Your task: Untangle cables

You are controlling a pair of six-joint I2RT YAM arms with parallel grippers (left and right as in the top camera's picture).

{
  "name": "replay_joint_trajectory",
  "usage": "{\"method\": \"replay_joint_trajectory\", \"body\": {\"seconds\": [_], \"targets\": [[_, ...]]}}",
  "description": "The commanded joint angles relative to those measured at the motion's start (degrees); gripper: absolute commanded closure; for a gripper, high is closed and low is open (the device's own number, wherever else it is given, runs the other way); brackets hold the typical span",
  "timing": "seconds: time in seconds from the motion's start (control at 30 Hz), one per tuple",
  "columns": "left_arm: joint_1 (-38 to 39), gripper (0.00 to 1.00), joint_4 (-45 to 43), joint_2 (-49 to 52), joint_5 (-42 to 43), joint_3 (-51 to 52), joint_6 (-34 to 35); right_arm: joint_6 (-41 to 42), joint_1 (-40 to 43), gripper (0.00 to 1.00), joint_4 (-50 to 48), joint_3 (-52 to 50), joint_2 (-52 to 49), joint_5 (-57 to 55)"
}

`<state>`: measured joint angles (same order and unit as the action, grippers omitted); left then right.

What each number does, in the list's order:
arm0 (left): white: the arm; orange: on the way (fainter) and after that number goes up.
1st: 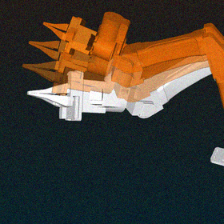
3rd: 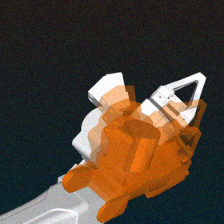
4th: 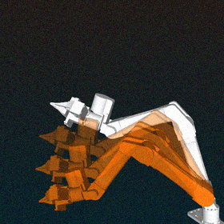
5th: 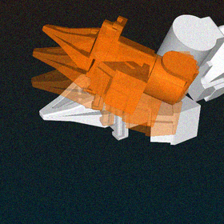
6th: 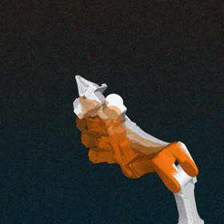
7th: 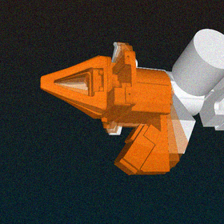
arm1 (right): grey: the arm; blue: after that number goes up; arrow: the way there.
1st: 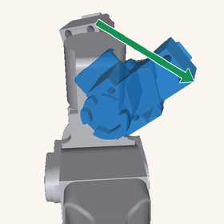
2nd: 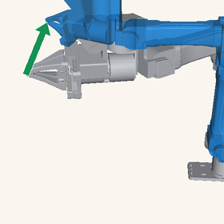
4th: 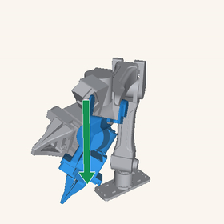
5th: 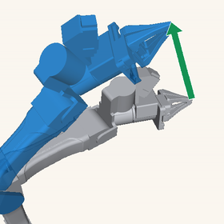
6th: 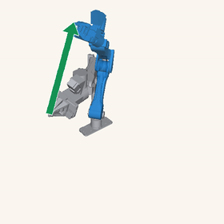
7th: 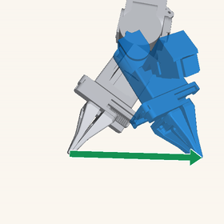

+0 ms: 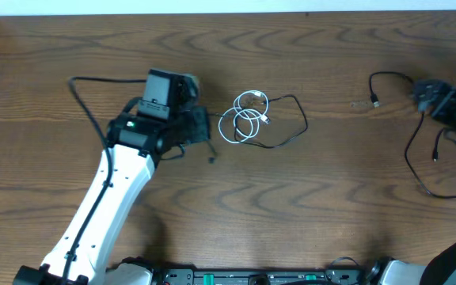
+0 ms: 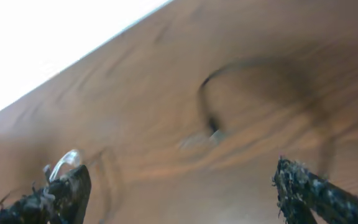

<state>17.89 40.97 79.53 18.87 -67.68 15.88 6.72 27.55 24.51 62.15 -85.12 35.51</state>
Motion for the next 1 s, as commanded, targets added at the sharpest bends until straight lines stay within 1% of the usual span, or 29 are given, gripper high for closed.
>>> {"method": "replay_joint_trajectory", "body": {"seconds": [0.0,0.1,0.17,0.2,0.27,0.3,0.33,0.37,0.43,0.5,0.57,0.7,0.83,0.9,0.93,0.97], "targets": [[1.84,0.93,0.31,0.22,7.5,-0.87,-9.88,-6.1,-5.01,0.11,3.67,-0.04,-0.42,3.89],[3.54,0.93,0.48,0.2,9.44,-0.87,-14.19,-11.91,-10.14,0.12,8.04,-0.07,-0.42,3.89],[4.5,0.93,0.28,0.2,14.75,-0.87,-19.39,-16.17,-14.19,0.12,10.69,-0.07,-0.42,3.87],[4.79,0.93,0.02,0.2,16.52,-0.87,-20.76,-17.92,-16.06,0.1,11.74,-0.07,-0.46,3.87],[5.07,0.93,-0.72,0.2,18.03,-0.9,-21.44,-18.99,-19.87,0.06,13.03,-0.07,-0.7,3.85],[5.07,0.93,-1.07,0.2,18.25,-0.9,-21.44,-17.97,-21.49,0.05,13.07,-0.07,-0.94,3.87],[5.07,0.93,-1.27,0.2,18.25,-0.9,-21.46,-15.13,-22.97,0.04,12.96,-0.07,-1.29,3.87],[5.07,0.92,-1.33,0.15,18.25,-0.9,-21.64,-10.51,-24.39,0.04,12.61,-0.07,-1.77,3.87],[5.07,0.93,-1.18,0.09,19.96,-0.9,-23.65,0.81,-27.21,0.01,12.28,-0.07,-2.97,3.89],[5.07,0.93,-1.36,0.09,21.9,-0.9,-24.24,9.99,-29.73,0.02,11.87,-0.07,-4.26,3.91],[5.07,0.93,-1.4,0.09,23.08,-0.9,-24.24,14.97,-32.17,0.03,10.91,-0.07,-5.68,3.91],[5.18,0.93,-1.18,0.09,24.5,-0.9,-24.22,22.25,-36.61,0.05,6.82,-0.07,-8.79,3.91],[5.46,0.93,-0.96,0.09,24.41,-0.9,-24.22,27.3,-40.04,0.14,2.62,-0.07,-11.47,3.91],[5.44,0.93,-0.96,0.09,24.41,-0.9,-24.22,27.67,-41.4,0.23,1.44,-0.07,-12.5,3.89],[5.44,0.92,-0.96,0.09,24.41,-0.9,-24.22,28.06,-41.86,0.31,1.07,-0.07,-12.83,3.82],[5.44,0.93,-0.81,0.09,24.41,-0.9,-24.22,28.2,-42.32,0.41,0.68,-0.07,-13.27,3.69]]}}
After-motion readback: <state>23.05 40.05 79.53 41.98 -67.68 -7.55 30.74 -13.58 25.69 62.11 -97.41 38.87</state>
